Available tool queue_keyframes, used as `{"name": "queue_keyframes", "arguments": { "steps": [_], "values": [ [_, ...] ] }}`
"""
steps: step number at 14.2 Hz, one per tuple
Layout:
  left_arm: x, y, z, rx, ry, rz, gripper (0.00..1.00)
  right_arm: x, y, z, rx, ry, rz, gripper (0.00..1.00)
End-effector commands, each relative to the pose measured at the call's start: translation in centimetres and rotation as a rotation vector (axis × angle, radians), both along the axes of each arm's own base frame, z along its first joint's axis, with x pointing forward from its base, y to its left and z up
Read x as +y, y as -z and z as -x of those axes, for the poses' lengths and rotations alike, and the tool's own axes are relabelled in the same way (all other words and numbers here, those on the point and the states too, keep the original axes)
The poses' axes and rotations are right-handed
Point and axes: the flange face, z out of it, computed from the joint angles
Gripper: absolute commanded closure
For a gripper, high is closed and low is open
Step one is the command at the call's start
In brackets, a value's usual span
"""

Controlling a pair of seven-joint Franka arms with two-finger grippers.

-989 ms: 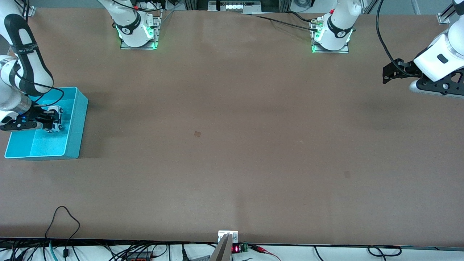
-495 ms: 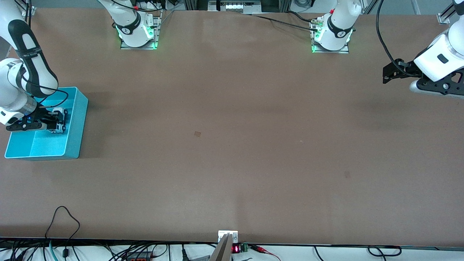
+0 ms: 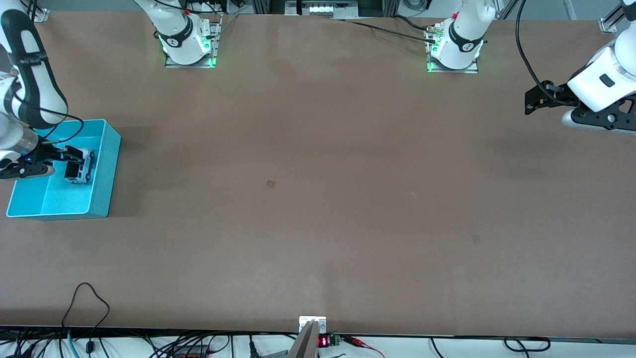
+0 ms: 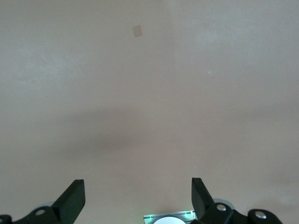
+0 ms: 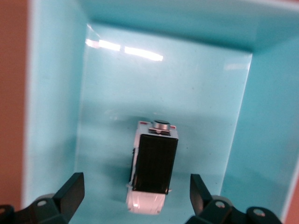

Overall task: Wind and store white jeep toy
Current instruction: 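Lower the jeep into the cyan bin and open the right gripper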

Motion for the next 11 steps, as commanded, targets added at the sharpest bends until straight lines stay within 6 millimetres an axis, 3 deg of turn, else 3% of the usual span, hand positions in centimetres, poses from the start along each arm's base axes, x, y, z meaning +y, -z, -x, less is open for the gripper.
{"name": "queue_keyframes", "arguments": {
  "steps": [1, 6, 11],
  "values": [
    [0.2, -0.7, 0.5, 0.002, -0.005, 0.006, 0.0, 2.4, -5.4, -0.5, 0.0, -0.081, 0.005, 0.0],
    [0.2, -0.6, 0.5, 0.004, -0.003, 0.006, 0.0, 8.9, -14.4, -4.4, -0.053, -0.138, -0.05, 0.0],
    [0.2, -0.6, 0.4, 0.004, -0.004, 0.008, 0.0, 14.8, -19.0, -6.8, -0.107, -0.162, -0.049, 0.0]
  ]
}}
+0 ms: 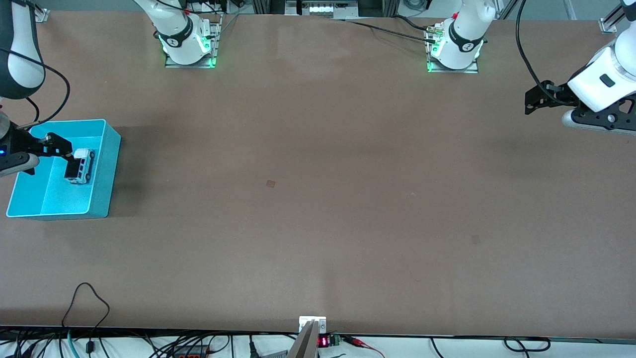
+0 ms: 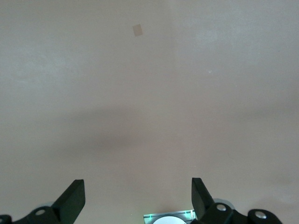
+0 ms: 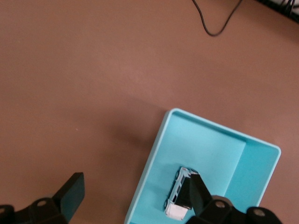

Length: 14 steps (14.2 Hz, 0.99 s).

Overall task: Wind and store white jeep toy
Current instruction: 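Lower the jeep into the cyan bin and open the right gripper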

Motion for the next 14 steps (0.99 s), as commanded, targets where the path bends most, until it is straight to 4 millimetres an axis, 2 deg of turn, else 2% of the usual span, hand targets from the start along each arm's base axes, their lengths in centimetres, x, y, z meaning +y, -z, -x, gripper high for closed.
{"name": "queue_keyframes", "arguments": {
  "steps": [1, 4, 9, 12, 14],
  "values": [
    [0.1, -0.6, 0.4, 0.001, -0.001, 0.008, 0.0, 2.4, -2.1, -1.0, -0.017, 0.05, -0.02, 0.0],
    [0.1, -0.6, 0.4, 0.003, -0.001, 0.008, 0.0, 4.5, -3.2, -0.4, 0.019, 0.125, -0.03, 0.0],
    [0.1, -0.6, 0.4, 0.003, -0.001, 0.008, 0.0, 10.0, -7.7, 1.9, 0.016, 0.236, -0.051, 0.0],
    [0.1, -0.6, 0.5, 0.004, -0.001, 0.008, 0.0, 11.9, -9.4, 3.2, 0.019, 0.343, -0.06, 0.0],
    [0.3, -0.6, 0.5, 0.004, -0.004, 0.008, 0.0, 12.9, -10.7, 3.9, 0.005, 0.333, -0.064, 0.0]
  ]
}}
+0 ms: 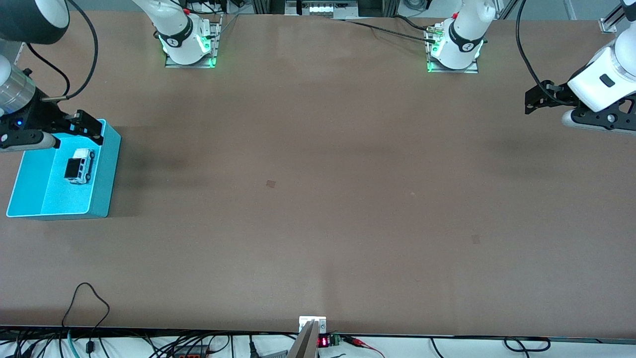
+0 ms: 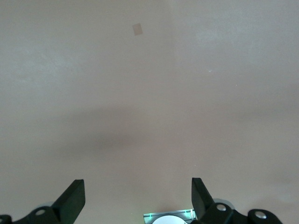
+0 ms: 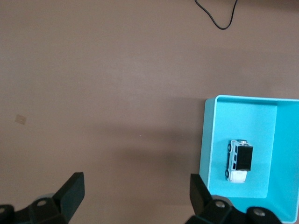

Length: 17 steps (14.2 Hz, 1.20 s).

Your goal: Wind and store white jeep toy

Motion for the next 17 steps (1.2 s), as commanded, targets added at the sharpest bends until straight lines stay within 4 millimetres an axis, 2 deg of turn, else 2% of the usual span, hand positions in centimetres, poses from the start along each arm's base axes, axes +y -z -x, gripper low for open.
{"name": "queue_keyframes", "arguments": {
  "steps": [1, 3, 6, 8, 11, 14, 16, 17],
  "values": [
    [0.2, -0.6, 0.4, 0.001, -0.002, 0.008, 0.0, 1.2, -1.6, 1.2, 0.002, 0.01, -0.02, 0.0],
    [0.2, -0.7, 0.5, -0.001, -0.004, 0.008, 0.0, 0.8, -2.5, 2.1, 0.012, 0.016, -0.031, 0.0],
    [0.2, -0.7, 0.5, -0.001, -0.002, 0.008, 0.0, 2.2, -5.1, 4.3, 0.004, 0.081, -0.058, 0.0],
    [0.2, -0.7, 0.5, 0.001, -0.001, 0.008, 0.0, 2.4, -6.4, 5.9, -0.001, 0.102, -0.062, 0.0],
    [0.2, -0.6, 0.5, 0.003, -0.001, 0.008, 0.0, 2.7, -6.7, 6.5, 0.044, 0.081, -0.05, 0.0],
    [0.2, -0.7, 0.5, 0.001, -0.001, 0.008, 0.0, 2.5, -6.0, 5.6, 0.033, 0.085, -0.054, 0.0],
    [0.2, -0.7, 0.5, 0.001, -0.001, 0.008, 0.0, 2.7, -5.2, 3.3, 0.025, 0.082, -0.047, 0.0],
    [0.2, -0.7, 0.5, 0.001, -0.001, 0.008, 0.0, 2.8, -5.7, 2.3, 0.013, 0.079, -0.048, 0.0]
  ]
}}
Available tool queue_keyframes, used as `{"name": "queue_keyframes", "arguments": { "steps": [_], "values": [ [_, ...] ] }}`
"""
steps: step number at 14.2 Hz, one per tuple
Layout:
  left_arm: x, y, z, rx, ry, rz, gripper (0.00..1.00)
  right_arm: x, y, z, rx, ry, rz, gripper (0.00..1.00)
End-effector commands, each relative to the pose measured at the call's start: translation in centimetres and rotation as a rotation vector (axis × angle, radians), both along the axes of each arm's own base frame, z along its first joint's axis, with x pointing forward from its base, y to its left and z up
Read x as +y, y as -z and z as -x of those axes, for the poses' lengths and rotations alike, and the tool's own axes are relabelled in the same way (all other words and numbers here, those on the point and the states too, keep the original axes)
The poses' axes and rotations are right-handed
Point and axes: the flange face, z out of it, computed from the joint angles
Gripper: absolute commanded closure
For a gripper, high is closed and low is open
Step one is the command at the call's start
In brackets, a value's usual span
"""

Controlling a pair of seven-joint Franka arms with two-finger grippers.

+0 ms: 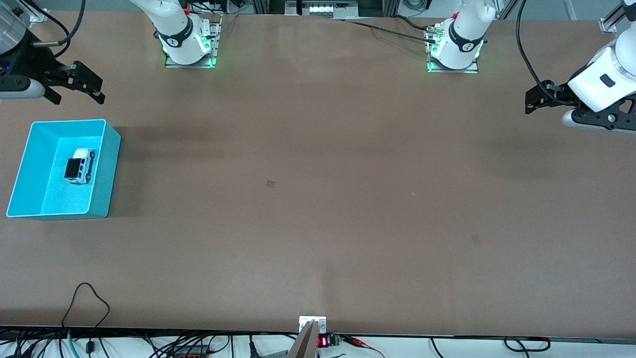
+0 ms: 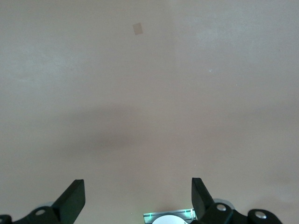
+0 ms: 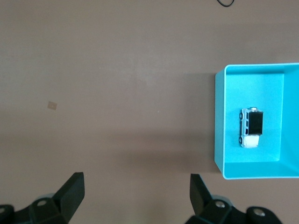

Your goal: Wind and store white jeep toy

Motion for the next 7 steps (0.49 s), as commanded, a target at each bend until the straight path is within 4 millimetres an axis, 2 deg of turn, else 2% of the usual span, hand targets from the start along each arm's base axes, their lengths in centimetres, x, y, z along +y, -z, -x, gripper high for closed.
{"name": "queue_keyframes", "arguments": {
  "steps": [1, 7],
  "values": [
    [0.2, -0.7, 0.5, -0.001, 0.001, 0.008, 0.0, 0.3, -0.6, -3.2, -0.014, 0.005, -0.004, 0.0],
    [0.2, -0.7, 0.5, -0.001, -0.001, 0.008, 0.0, -1.3, -0.2, -3.2, 0.018, 0.005, -0.006, 0.0]
  ]
}}
